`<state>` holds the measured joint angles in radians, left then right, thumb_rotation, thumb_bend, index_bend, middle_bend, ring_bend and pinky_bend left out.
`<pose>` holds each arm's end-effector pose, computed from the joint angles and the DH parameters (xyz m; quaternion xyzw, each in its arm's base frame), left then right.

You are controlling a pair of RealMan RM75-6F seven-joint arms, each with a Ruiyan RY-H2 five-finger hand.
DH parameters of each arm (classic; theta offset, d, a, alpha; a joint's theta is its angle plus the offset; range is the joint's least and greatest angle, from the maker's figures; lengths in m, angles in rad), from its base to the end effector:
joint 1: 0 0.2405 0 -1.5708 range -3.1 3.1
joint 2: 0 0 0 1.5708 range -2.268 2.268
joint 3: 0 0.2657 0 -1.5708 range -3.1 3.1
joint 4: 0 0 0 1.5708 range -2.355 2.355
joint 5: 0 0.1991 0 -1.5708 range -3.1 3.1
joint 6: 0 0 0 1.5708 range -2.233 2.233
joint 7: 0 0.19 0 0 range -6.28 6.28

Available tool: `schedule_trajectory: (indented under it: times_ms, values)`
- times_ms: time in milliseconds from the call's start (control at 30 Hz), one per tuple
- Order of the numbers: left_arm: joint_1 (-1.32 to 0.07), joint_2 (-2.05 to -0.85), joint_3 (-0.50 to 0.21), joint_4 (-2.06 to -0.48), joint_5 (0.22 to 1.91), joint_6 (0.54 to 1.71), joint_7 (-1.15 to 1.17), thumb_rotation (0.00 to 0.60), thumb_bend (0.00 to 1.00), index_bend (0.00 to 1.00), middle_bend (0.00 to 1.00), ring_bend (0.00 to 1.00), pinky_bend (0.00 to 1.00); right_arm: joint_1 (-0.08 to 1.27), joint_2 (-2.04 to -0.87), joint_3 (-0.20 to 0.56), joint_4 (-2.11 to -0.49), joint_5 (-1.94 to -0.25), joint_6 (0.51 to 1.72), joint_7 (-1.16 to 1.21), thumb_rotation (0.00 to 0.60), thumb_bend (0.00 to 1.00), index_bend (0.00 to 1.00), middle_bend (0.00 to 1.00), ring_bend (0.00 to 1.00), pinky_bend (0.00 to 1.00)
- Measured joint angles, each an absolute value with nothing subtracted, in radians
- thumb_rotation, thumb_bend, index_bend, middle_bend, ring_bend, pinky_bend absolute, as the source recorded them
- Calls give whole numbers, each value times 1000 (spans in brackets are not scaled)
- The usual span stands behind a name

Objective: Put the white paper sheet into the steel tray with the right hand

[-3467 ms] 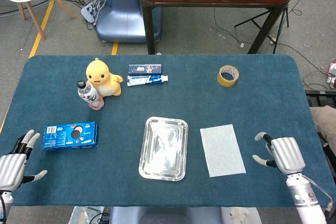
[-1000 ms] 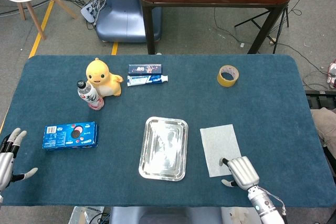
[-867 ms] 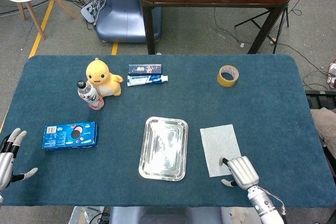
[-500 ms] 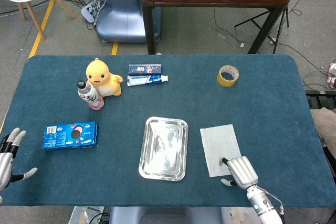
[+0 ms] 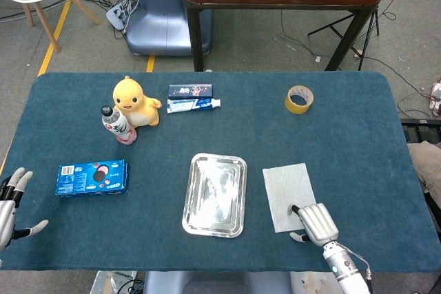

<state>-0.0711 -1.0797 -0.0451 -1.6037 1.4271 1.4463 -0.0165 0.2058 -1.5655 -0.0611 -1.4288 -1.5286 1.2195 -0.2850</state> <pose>-0.3381 0.2210 0.1856 -0.5799 -0.4103 -0.3526 0.6091 -0.2723 -0.2223 -0.0290 0.7288 -0.4055 0.3186 0.4504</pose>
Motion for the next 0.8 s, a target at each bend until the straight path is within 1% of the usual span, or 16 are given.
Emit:
schedule_trajectory:
  times_ms: [133, 233, 533, 800]
  values:
    - [-72, -1081, -45, -1603, 1426, 1445, -15, 600, 69, 5, 10, 22, 410, 209, -1571, -55, -1419, -1521, 1217, -285, 600, 6, 452, 1000, 1000, 1000]
    - [-71, -1081, -46, -1602, 1426, 1446, -16, 600, 69, 5, 10, 22, 410, 209, -1573, -52, -1414, -1520, 1220, -283, 600, 39, 455, 1000, 1000, 1000]
    - [-71, -1080, -45, -1604, 1428, 1446, -20, 600, 69, 5, 11, 22, 410, 206, -1581, -57, -1400, -1541, 1243, -257, 600, 193, 478, 1000, 1000, 1000]
    - [-76, -1083, -45, -1595, 1416, 1428, -21, 600, 68, 5, 11, 22, 409, 209, -1584, -55, -1391, -1543, 1246, -242, 600, 354, 500, 1000, 1000, 1000]
